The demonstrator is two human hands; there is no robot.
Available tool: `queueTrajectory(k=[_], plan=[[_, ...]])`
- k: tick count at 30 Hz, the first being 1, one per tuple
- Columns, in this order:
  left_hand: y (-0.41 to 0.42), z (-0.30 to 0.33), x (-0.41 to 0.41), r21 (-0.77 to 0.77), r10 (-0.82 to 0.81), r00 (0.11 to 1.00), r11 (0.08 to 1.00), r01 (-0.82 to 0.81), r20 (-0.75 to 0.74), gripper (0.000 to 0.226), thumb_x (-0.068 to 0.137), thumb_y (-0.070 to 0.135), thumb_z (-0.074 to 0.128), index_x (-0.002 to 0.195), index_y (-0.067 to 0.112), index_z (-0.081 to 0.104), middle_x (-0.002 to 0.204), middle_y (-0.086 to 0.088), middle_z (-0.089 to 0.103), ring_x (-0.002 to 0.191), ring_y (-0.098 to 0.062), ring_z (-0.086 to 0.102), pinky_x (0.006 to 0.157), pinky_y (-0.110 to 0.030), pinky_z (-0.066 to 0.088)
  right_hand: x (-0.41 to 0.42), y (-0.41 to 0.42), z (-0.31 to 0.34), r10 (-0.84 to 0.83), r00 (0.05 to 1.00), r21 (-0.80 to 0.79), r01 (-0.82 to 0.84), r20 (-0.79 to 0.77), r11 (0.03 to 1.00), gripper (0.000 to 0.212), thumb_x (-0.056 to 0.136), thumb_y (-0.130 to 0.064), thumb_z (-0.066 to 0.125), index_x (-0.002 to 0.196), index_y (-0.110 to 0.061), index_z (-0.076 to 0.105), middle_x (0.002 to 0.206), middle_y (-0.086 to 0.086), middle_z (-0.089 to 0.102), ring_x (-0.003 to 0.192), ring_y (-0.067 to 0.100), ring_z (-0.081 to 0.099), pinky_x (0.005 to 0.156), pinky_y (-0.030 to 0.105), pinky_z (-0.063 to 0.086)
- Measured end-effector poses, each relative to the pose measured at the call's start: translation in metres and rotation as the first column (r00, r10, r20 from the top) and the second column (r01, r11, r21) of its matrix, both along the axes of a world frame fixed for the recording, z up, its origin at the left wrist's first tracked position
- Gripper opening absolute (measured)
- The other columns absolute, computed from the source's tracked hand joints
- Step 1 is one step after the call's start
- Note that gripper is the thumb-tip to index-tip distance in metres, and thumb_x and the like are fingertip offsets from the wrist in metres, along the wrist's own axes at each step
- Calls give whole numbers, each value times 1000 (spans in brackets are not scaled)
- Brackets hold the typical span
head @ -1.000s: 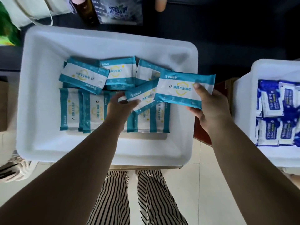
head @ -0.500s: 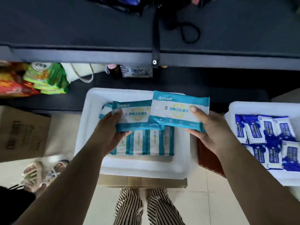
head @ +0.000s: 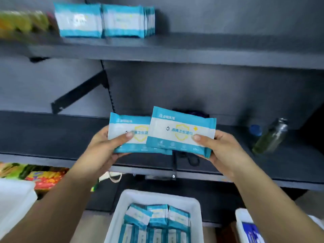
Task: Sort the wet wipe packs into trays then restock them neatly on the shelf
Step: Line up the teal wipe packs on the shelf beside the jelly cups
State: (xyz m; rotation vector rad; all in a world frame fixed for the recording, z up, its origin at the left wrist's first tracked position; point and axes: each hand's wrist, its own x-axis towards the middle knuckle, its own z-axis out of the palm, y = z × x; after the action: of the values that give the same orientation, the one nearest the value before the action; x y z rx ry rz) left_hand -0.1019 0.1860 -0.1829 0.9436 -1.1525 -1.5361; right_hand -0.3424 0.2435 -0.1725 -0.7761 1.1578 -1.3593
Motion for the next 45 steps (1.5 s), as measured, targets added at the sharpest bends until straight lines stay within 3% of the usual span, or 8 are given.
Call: queueTrajectory(k=[6,11,14,16,20,24,29,45], plan=[[-3,99,23,-235,24,996,971,-44,-87,83,21,40,93,94,15,62,92,-4,73,79,-17,71,58,-23,55,25,-8,90,-137,987,-296,105,-90,949,15,80,4,60,86,-8,67,83,1,74,74,15,70,58,22,57],[-32,142,33,-321,175,971,921,-220,-162,22,81,4,61,99,15,58,87,5,73,77,-8,70,59,-20,55,40,-36,137,-203,969,-422,127,-142,898,19,81,3,61,85,-14,67,88,-1,73,87,18,69,85,32,55],[-63,160,39,-387,385,901,814,-433,-199,22,89,9,58,109,18,55,106,2,68,88,-12,68,65,-26,58,46,-66,163,-259,948,-472,145,-186,870,17,83,2,61,86,-14,65,98,3,68,82,11,66,83,25,54],[-86,170,42,-457,559,812,686,-566,-167,24,90,16,59,113,16,50,109,1,64,77,-10,68,52,-21,55,49,-90,179,-310,920,-497,158,-240,853,15,84,0,63,90,-13,65,97,2,67,76,5,64,74,15,54],[-124,179,44,-539,703,706,563,-626,-86,22,94,23,53,109,17,37,113,-2,58,48,-2,61,60,-31,56,54,-147,197,-386,849,-467,193,-362,863,16,82,-3,67,92,-15,64,96,1,66,85,14,64,81,25,54],[-160,172,45,-593,811,578,513,-621,96,36,97,24,46,124,2,36,121,-12,57,80,-14,57,70,-23,38,64,-212,199,-390,779,-393,201,-491,897,16,78,-5,72,87,-15,63,97,5,67,92,21,64,90,37,51],[-187,149,46,-594,867,453,478,-647,205,44,96,30,44,127,0,36,115,-22,60,100,-41,56,70,-34,34,78,-290,190,-321,715,-302,160,-621,940,29,76,-10,74,103,-7,65,110,8,67,99,25,63,91,39,51],[-207,137,50,-647,881,425,450,-616,209,50,94,36,45,126,-1,36,117,-21,59,98,-42,56,70,-36,37,95,-340,180,-324,442,-250,218,-836,943,63,79,-29,72,129,-9,39,131,9,48,119,27,49,91,33,42]])
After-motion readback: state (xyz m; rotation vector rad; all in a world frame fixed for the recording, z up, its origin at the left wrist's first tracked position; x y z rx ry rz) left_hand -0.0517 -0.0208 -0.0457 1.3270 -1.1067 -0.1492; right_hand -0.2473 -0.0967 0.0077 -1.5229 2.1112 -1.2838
